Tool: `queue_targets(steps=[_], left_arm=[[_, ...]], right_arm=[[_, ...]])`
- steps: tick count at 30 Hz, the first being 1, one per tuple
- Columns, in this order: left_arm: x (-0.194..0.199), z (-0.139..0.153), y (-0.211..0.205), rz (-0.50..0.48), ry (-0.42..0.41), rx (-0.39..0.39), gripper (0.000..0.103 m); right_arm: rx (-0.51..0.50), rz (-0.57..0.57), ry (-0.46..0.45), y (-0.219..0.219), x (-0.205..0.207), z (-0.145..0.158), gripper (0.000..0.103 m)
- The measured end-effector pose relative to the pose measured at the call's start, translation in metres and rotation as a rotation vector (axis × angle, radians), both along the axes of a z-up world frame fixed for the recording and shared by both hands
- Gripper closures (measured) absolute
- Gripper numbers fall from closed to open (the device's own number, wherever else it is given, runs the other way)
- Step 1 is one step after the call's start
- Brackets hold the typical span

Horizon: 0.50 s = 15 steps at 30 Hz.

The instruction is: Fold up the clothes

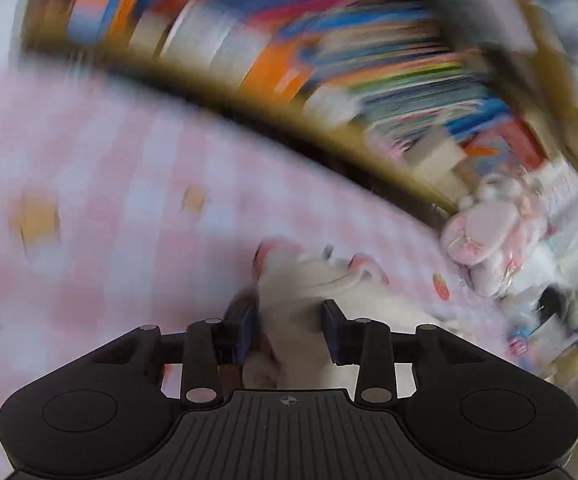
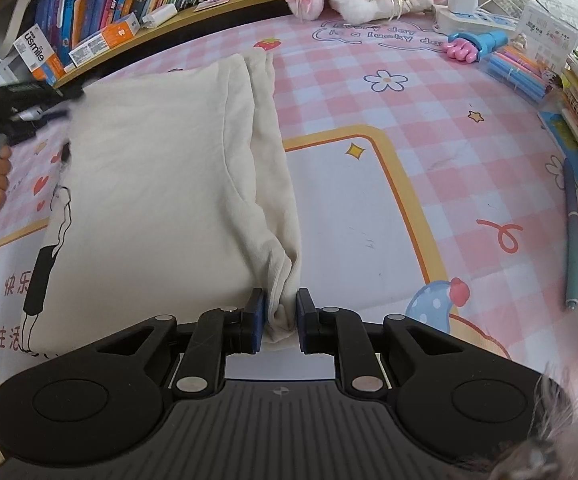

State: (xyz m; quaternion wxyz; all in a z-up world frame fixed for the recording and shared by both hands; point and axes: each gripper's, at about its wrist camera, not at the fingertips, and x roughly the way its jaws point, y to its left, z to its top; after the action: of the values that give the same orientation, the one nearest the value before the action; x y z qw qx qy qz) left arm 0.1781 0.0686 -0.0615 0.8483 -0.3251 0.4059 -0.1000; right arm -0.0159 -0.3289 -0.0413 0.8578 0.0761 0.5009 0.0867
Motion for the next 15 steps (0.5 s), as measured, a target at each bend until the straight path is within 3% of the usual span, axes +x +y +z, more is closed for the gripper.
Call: queue_targets(steps=[2,5,7,12,15], left_arm=[[0.000,-0.001,0.007,0.030,0.004,-0.041,0.053],[0.002,0.000,0.002,0.001,-0.011,-0.011,0.059],[0.003,0.004,-0.003,-0.027,-0.038,0.017,0.084],[-0.019,0.034,-0.024,-0.056,-0.293,0.137,0.087],[0.003,0.020,-0.034,-0.019,-0.109,0.299,0.075]], right_arm=[[-0.001,-0.001,0.001,0.000,0.000,0.000,0.089],[0.004,-0.003,0.002,0.000,0.000,0.001,0.088],[0.006,-0.002,0.005,0.000,0.001,0.001,0.088],[0.011,0.008,0.007,-0.001,0.001,0.001,0.088],[0.017,0.014,0.006,-0.003,0.001,0.000,0.088]])
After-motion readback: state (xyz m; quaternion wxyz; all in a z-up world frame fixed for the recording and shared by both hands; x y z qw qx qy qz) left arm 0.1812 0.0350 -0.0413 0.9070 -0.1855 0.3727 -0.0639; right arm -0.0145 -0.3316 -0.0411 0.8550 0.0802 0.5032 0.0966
